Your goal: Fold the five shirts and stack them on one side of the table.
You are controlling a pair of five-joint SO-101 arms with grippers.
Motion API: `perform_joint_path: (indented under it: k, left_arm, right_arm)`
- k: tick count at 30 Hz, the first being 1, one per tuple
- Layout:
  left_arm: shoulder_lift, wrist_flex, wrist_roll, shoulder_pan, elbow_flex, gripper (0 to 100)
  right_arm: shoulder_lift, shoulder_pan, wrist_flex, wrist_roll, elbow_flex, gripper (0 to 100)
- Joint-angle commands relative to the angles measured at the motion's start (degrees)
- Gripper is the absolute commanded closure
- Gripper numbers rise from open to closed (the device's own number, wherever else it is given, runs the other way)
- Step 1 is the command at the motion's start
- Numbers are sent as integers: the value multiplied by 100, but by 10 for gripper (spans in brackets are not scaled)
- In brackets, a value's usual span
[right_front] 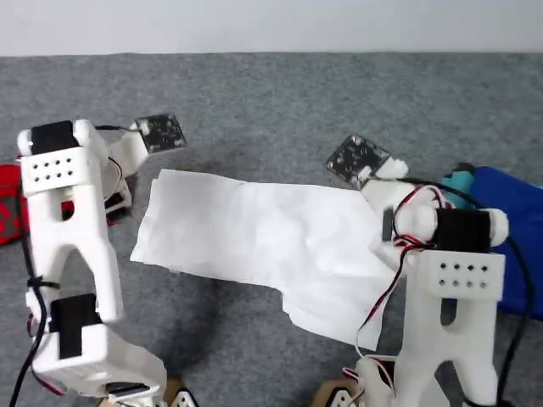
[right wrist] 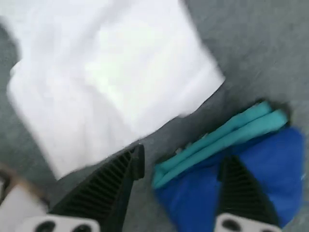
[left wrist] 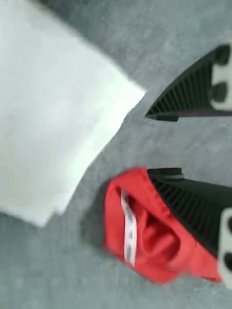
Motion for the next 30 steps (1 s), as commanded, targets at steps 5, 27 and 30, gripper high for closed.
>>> perform_joint_path:
  k: [5, 27, 30]
  left_arm:
    - [1116, -1996, 1978, 633, -198, 923]
    - [4334, -1811, 2514, 387, -3415, 960]
    - [4396, -1011, 2514, 387, -4233, 960]
  right_arm:
    - [1974, -66, -2352, -738, 26, 952]
    - [6809, 207, -2800, -1081, -4009, 957]
    - [6800, 84, -2360, -1090, -4448, 957]
